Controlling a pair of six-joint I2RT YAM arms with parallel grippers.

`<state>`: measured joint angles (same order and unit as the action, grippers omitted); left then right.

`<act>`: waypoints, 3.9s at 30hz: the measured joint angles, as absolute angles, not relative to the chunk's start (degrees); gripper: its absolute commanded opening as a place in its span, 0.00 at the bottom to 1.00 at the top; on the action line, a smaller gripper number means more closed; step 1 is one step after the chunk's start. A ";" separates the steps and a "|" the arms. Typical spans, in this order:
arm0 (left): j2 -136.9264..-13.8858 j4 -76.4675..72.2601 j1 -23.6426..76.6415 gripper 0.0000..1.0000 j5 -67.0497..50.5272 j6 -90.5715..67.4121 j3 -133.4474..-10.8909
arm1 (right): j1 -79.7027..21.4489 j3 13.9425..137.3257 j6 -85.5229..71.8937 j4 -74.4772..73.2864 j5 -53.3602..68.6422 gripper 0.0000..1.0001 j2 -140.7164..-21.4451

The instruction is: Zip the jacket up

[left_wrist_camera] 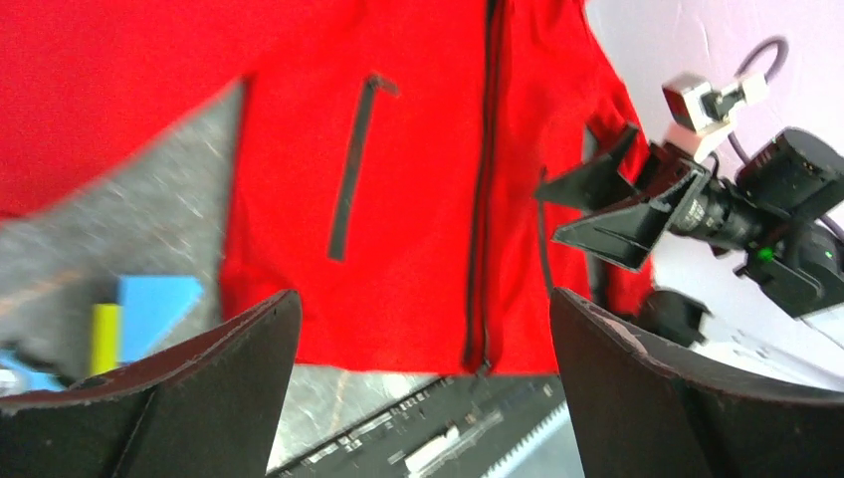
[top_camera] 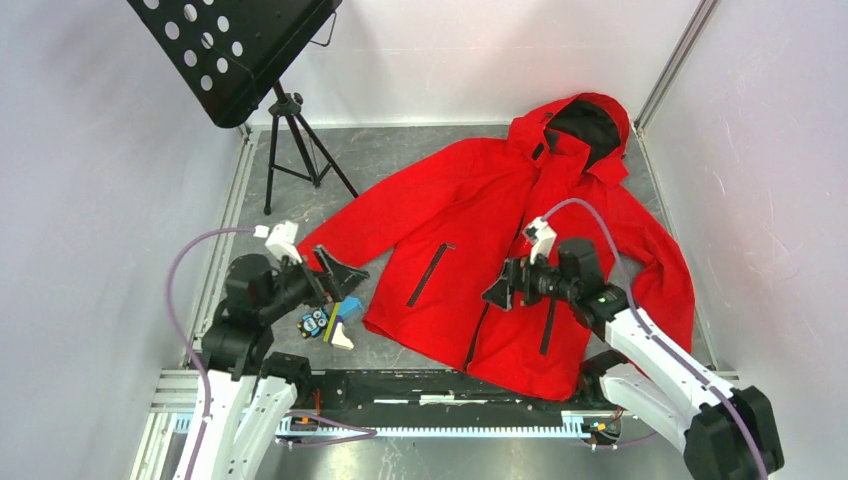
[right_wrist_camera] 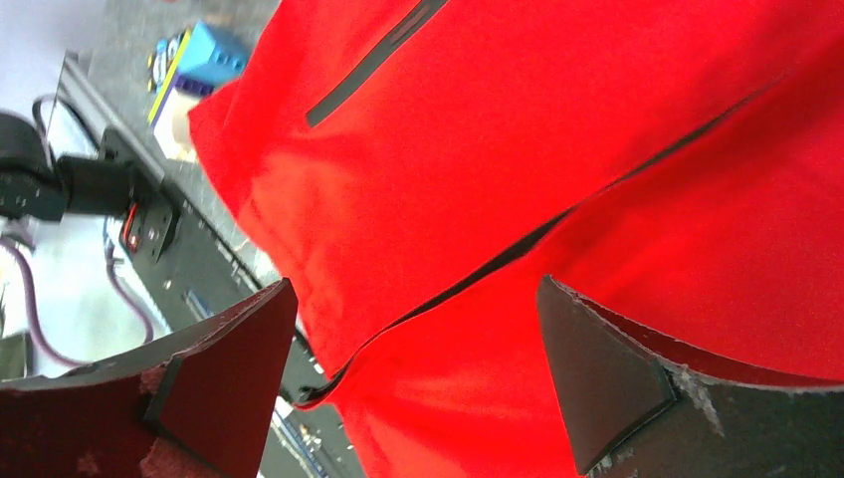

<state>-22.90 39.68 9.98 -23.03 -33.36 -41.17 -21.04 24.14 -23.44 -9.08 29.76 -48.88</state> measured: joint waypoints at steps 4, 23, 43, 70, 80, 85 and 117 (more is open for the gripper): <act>-26.37 33.23 10.24 1.00 -31.18 -39.13 -33.01 | -30.35 24.18 -27.35 -9.45 24.88 0.97 -50.96; -43.46 5.17 45.10 0.98 -19.40 -51.88 -24.62 | -56.73 23.97 -51.27 -14.55 2.57 0.24 -60.95; -73.63 -20.56 63.88 0.41 -15.05 -54.61 -24.03 | -56.88 17.41 -42.39 -0.43 5.50 0.00 -57.84; -83.46 -17.61 67.64 0.38 -10.85 -54.61 -31.53 | -56.88 16.97 -46.19 1.74 5.52 0.00 -55.77; -78.85 -15.84 67.64 0.38 -8.93 -54.63 -30.37 | -56.88 16.97 -46.19 1.91 5.56 0.00 -56.12; -79.72 -15.51 67.64 0.35 -8.93 -54.63 -30.37 | -56.88 16.97 -46.19 2.13 5.56 0.00 -56.14; -84.55 -17.74 67.64 0.02 -9.39 -53.25 -30.15 | -56.69 16.97 -44.93 0.86 5.37 0.44 -53.32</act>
<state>-84.55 -17.74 67.64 -9.39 -53.25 -30.15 -56.69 16.97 -44.93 0.86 5.37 -53.32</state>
